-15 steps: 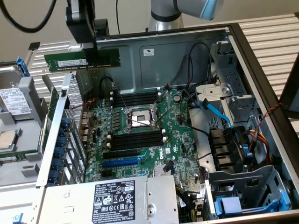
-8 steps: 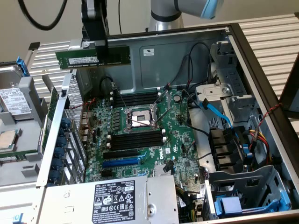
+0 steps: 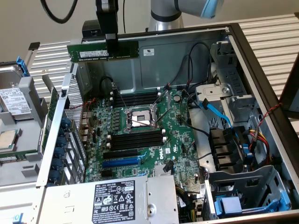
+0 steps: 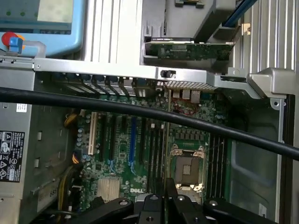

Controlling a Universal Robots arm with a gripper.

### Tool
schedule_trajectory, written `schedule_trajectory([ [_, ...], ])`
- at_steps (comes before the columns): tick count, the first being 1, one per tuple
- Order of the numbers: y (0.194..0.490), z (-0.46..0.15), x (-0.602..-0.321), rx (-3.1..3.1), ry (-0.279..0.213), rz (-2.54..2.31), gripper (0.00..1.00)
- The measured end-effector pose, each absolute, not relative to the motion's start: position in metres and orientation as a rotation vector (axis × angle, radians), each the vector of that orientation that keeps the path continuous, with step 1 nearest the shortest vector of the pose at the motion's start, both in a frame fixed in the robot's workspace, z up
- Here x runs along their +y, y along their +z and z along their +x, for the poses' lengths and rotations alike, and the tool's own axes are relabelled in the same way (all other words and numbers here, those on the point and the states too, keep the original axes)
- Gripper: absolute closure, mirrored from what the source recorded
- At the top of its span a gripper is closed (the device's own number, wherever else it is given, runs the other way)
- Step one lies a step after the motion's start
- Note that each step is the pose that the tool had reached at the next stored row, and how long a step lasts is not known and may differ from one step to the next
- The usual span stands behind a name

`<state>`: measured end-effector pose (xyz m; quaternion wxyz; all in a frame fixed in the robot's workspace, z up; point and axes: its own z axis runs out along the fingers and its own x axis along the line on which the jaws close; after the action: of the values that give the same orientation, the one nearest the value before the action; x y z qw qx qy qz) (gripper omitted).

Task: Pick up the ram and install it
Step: 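Pick up the ram and move it above insertion slot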

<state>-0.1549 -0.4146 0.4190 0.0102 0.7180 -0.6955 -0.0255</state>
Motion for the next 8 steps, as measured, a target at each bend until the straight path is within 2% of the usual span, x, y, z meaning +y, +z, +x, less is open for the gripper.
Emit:
schedule_trajectory([
  [8,0.416,-0.136,-0.409,-2.171,-0.08,2.241,0.87],
])
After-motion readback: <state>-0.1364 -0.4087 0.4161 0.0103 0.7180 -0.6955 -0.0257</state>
